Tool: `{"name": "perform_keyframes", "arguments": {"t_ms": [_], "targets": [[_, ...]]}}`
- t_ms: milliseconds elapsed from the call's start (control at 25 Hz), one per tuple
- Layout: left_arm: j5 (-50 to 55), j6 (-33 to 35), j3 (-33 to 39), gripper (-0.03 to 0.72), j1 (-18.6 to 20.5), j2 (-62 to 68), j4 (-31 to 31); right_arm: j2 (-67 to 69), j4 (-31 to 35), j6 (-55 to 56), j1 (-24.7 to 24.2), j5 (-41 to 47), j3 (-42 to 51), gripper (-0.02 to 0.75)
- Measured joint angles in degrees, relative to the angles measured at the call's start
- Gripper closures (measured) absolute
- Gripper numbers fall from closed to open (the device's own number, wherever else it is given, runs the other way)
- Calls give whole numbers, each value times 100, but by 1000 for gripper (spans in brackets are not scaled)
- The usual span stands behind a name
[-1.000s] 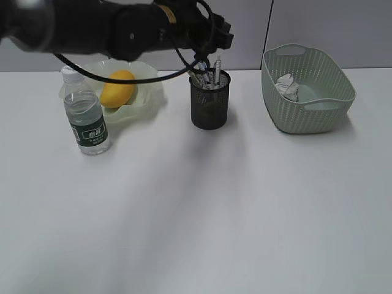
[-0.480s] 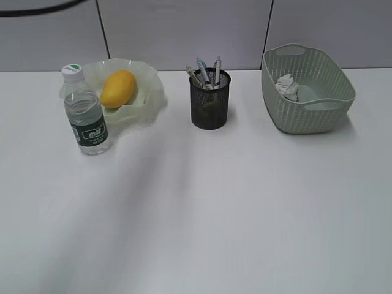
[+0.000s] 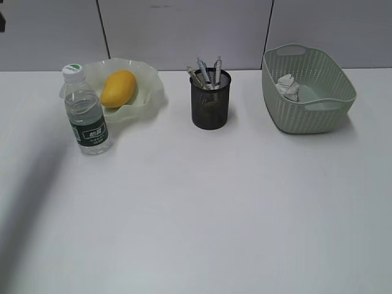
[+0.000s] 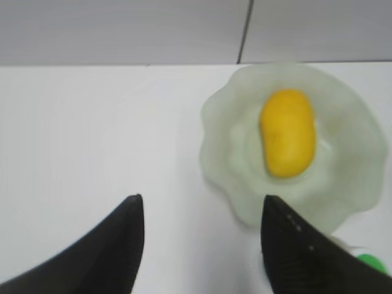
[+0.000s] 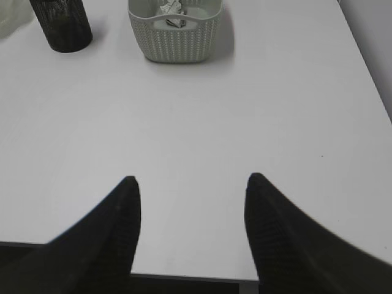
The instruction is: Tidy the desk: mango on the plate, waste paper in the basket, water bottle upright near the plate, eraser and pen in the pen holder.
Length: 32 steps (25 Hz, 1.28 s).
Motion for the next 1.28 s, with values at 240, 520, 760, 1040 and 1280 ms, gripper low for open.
{"name": "perform_keyframes", "arguments": {"t_ms": [240, 520, 760, 1040, 1280], "targets": [[396, 19, 0, 227, 74, 86, 85, 0, 0, 0, 0, 0, 0, 302], [637, 24, 1165, 227, -82, -817, 120, 0, 0, 0, 0, 0, 0, 302], [1254, 24, 2802, 227, -146, -2655, 114, 0, 0, 0, 0, 0, 0, 302], [2058, 5, 3917, 227, -140, -4593, 114, 0, 0, 0, 0, 0, 0, 302], [2218, 5, 4686, 227, -140, -6541, 46, 0, 0, 0, 0, 0, 0, 302]]}}
